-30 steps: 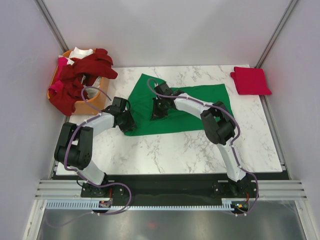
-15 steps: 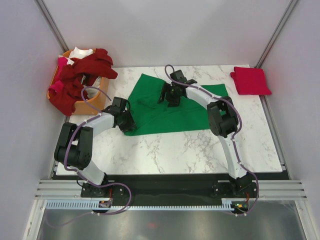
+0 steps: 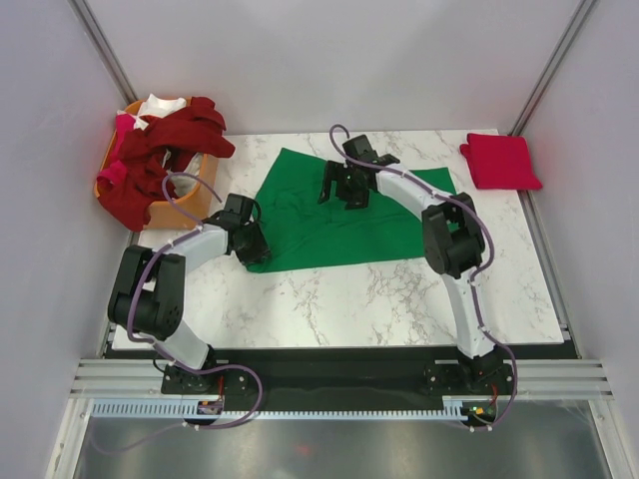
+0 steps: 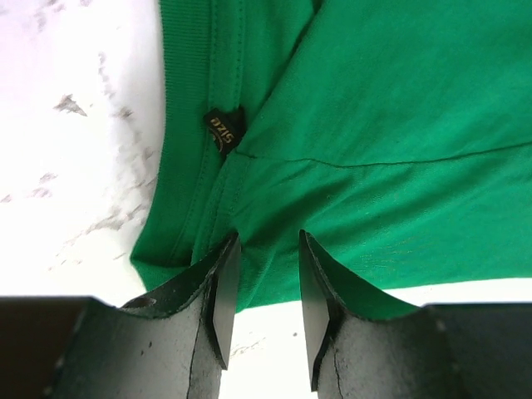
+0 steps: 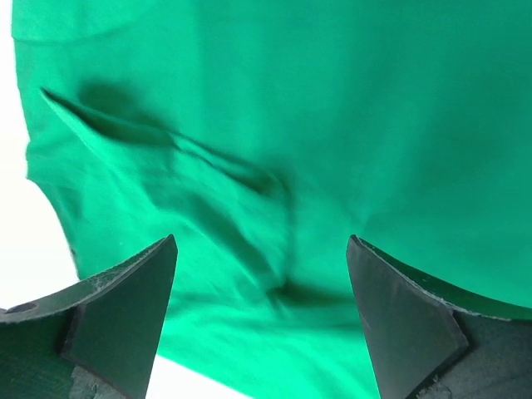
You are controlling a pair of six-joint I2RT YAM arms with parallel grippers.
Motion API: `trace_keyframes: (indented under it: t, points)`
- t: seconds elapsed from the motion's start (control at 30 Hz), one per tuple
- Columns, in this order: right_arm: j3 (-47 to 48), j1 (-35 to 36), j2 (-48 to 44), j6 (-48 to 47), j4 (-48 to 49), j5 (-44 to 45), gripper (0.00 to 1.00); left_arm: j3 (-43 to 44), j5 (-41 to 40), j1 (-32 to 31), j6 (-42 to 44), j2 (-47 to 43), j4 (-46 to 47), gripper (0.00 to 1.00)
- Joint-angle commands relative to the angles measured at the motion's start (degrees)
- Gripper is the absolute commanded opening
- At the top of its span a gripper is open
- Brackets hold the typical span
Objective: Fold and stack the t-shirts
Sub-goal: Fold the tshirt
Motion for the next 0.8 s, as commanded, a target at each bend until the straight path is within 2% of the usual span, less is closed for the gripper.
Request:
trace_keyframes:
  t: [0.0,0.07,0.1,0.2,0.4,0.47,0.5,0.6,0.77]
  points:
    - [-5.5,-1.5,-14.7,-5.5,-2.0,9.4,0.92,0.0,-5.2,-0.2,-0.6,-3.5,-4.9,0.43]
    - [-15.8,-3.6,-19.6,-6.0,-0.4,11.3,0.93,-1.7,-6.7,-0.1,-0.6,-4.5,-5.5,0.43]
    - [-23.4,-6.5,-24.3,-6.0,0.8,11.5,0.93,-2.3,-7.1,-0.2,-0.6,-5.2,-5.5,0.43]
    - [-36.6,-13.5,-32.3,-6.0,3.2,11.7,0.93,-4.9,-7.8,-0.2,-1.5,-5.8,-5.5,0.42]
    - [-55.8,-22.2,-44.0,-5.1,5.3,13.5,0.93,-8.0,-8.8,-0.1,-2.7,-9.0,-5.4,0.44]
    - [-59.6,-25.4,-45.8,-4.4,8.0,12.2,0.93,-8.9,-9.6,-0.2,-3.0,-10.8,-5.5,0.47]
    - [-62.3,-29.5,-46.7,-4.1,9.8,7.9,0.91,-9.5,-9.6,-0.1,-3.3,-11.6,-5.5,0.47]
    - [-63.0,-33.4,-45.2,-4.0,10.4,6.6,0.9,-10.2,-9.2,-0.1,-3.4,-12.2,-5.5,0.47]
    - [-61.8,-33.8,-43.9,-3.5,11.1,8.8,0.88,-10.2,-8.4,-0.1,-3.3,-12.1,-5.5,0.47]
